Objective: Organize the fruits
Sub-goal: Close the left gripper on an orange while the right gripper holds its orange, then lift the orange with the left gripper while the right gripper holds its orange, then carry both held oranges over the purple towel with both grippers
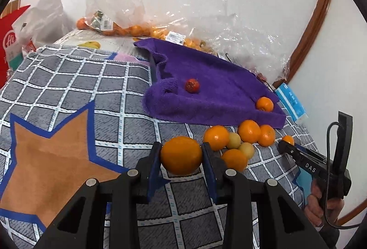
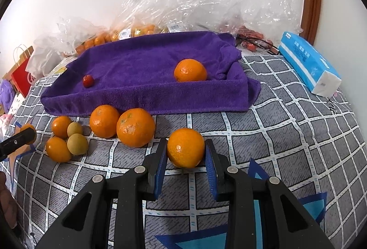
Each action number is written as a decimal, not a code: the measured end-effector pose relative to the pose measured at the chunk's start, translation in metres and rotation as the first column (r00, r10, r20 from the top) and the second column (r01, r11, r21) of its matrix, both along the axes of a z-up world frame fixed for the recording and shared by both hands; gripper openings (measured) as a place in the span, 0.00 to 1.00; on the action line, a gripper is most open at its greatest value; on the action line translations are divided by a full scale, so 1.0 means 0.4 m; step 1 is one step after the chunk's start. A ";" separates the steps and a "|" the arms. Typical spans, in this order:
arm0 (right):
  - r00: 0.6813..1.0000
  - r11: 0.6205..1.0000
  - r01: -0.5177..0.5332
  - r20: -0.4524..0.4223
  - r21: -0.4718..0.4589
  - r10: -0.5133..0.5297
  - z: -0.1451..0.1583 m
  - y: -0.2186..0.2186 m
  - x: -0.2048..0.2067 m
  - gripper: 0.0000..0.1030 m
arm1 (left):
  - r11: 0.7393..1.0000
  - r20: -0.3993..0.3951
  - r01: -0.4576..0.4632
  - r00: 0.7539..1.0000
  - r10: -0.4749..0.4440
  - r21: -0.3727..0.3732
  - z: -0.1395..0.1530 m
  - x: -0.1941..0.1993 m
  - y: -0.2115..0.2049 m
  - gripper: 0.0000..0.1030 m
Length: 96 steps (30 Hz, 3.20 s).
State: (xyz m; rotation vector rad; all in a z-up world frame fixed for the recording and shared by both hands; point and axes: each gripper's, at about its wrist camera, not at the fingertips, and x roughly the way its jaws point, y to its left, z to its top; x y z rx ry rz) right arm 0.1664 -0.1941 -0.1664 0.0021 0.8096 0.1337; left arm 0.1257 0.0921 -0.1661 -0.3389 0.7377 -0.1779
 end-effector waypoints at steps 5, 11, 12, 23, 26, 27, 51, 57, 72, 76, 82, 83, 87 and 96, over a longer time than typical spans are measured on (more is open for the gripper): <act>1.000 1.000 0.015 0.015 0.008 -0.016 0.005 -0.008 -0.007 0.31 | 0.999 0.023 -0.032 0.999 0.032 0.012 0.007 -0.007 0.006 0.32; 1.000 1.000 0.023 0.018 0.011 -0.023 0.006 -0.010 -0.008 0.31 | 0.998 0.016 -0.062 0.998 0.062 0.004 0.003 -0.005 0.020 0.32; 1.000 1.000 0.019 0.020 0.010 -0.019 0.006 -0.009 -0.008 0.31 | 0.998 0.025 -0.065 0.998 0.065 0.004 0.005 -0.008 0.021 0.32; 0.999 1.000 0.024 0.033 0.018 -0.025 0.011 -0.013 -0.014 0.31 | 0.995 0.044 -0.099 0.994 0.098 0.009 0.012 -0.016 0.026 0.32; 0.999 0.999 0.027 0.045 0.026 -0.028 0.015 -0.016 -0.019 0.31 | 0.994 0.050 -0.109 0.993 0.109 0.010 0.014 -0.019 0.028 0.32; 0.999 0.999 0.028 0.045 0.027 -0.029 0.015 -0.016 -0.019 0.31 | 0.994 0.051 -0.112 0.992 0.111 0.009 0.015 -0.019 0.028 0.32; 1.000 0.998 -0.005 0.015 0.057 0.004 0.035 -0.003 -0.012 0.31 | 0.993 0.054 -0.121 0.991 0.120 0.017 0.094 -0.040 0.040 0.32; 0.997 0.996 -0.040 0.074 0.085 0.033 0.115 0.005 0.004 0.31 | 0.994 0.092 -0.104 0.991 0.100 0.039 0.153 0.009 0.040 0.32; 0.986 0.994 -0.046 0.165 0.101 0.028 0.223 0.033 0.164 0.31 | 0.998 0.112 -0.063 0.992 0.061 0.015 0.196 0.218 -0.024 0.32; 0.985 0.991 -0.054 0.167 0.120 0.034 0.191 0.047 0.197 0.31 | 0.999 0.116 -0.050 0.992 0.049 0.001 0.154 0.255 -0.031 0.32; 0.991 0.990 -0.067 0.125 0.122 0.052 0.126 0.065 0.225 0.31 | 0.997 0.097 -0.075 0.992 0.076 -0.012 0.104 0.269 -0.010 0.32; 0.990 0.991 -0.071 0.130 0.116 0.056 0.123 0.069 0.225 0.31 | 0.997 0.103 -0.076 0.992 0.076 -0.011 0.104 0.268 -0.008 0.32; 0.987 0.991 -0.083 0.147 0.105 0.067 0.118 0.076 0.223 0.31 | 0.997 0.110 -0.081 0.991 0.082 -0.021 0.099 0.269 0.000 0.32; 0.987 0.982 -0.105 0.140 0.154 0.083 0.101 0.070 0.234 0.31 | 0.995 0.093 -0.087 0.992 0.090 -0.039 0.085 0.278 0.003 0.32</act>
